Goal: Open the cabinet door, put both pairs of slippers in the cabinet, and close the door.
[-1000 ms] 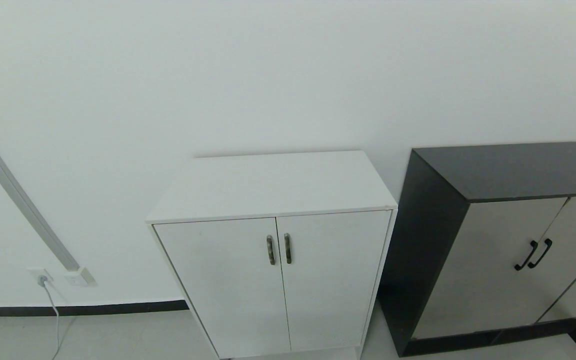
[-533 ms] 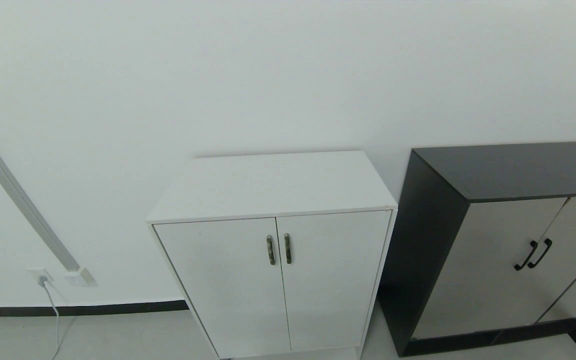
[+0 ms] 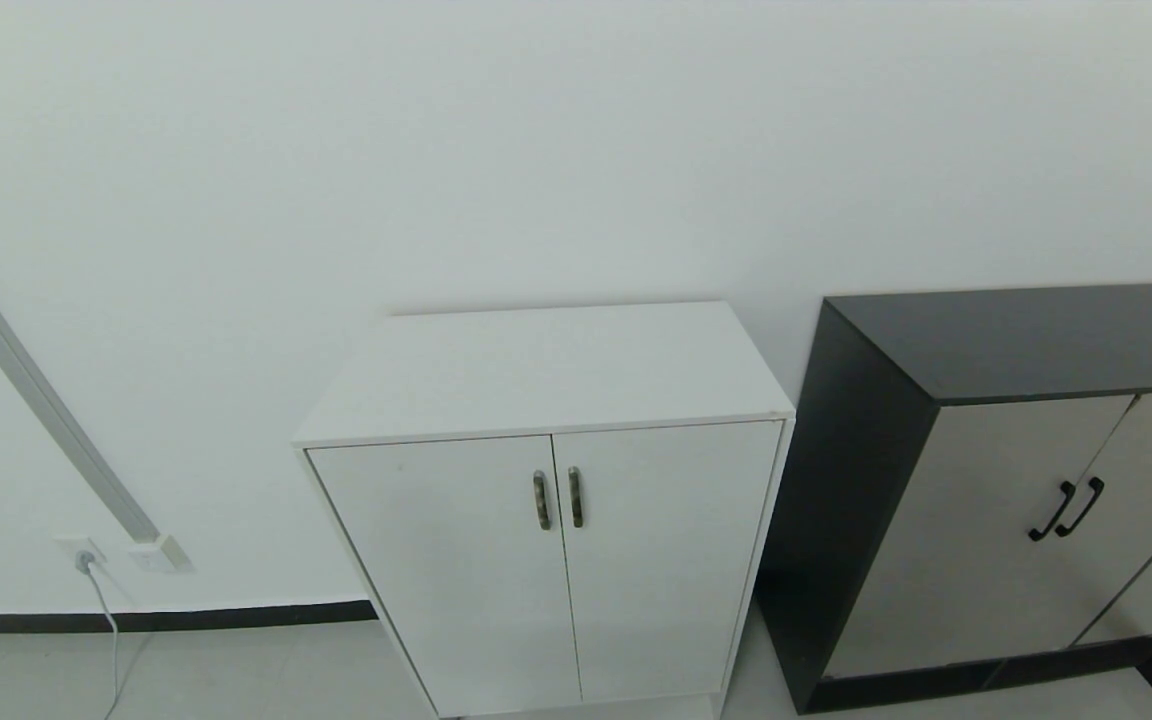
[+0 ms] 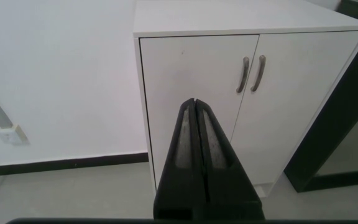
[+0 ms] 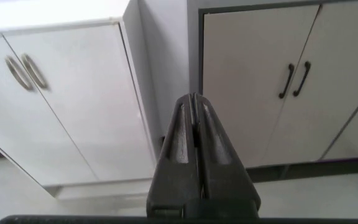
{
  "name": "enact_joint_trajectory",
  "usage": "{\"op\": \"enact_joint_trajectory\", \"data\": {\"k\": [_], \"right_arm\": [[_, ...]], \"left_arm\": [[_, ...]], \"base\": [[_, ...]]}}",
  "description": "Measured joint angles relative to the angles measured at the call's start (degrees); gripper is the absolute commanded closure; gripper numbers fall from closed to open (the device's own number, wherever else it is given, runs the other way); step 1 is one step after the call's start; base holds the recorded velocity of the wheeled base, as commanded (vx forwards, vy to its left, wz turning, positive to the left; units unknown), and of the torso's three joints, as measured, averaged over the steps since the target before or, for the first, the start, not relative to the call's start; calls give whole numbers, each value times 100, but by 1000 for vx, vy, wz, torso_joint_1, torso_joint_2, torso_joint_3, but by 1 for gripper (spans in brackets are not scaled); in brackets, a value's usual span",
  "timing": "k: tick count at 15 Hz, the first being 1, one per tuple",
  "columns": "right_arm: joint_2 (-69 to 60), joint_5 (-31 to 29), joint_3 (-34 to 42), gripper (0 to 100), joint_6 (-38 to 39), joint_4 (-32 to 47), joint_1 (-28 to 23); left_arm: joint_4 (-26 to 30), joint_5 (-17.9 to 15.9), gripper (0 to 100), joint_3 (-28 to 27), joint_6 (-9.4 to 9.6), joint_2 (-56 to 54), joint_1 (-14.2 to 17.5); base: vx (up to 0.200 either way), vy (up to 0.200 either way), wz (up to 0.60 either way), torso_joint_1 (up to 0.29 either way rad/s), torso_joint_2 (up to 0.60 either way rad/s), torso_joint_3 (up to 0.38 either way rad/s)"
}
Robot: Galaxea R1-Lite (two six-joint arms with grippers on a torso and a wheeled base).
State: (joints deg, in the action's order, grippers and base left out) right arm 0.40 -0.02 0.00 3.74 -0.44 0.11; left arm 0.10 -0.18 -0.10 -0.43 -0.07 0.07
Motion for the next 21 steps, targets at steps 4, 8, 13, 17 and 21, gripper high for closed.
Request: {"op": "enact_joint_trajectory", "data": {"k": [4,8,13,17,21], "right_arm": [[-40,-145,0,100,44,-16,-4],[-50,-141,0,100,20,-16,-4],[-50,-134,0,100,5,-16,-4],[-50,-128,0,100,-9,-10,-4],[-50,-115,0,100,-16,-7,-4]], "left_arm": [[0,2,100,-1,7,0,0],[0,2,100,0,10,0,2],[0,0,100,0,11,0,0],[0,0,100,0,11,0,-2],[0,0,100,0,11,0,0]], "base": [[0,0,0,0,0,0],[0,0,0,0,0,0],[0,0,0,0,0,0],[0,0,0,0,0,0],[0,0,0,0,0,0]]}}
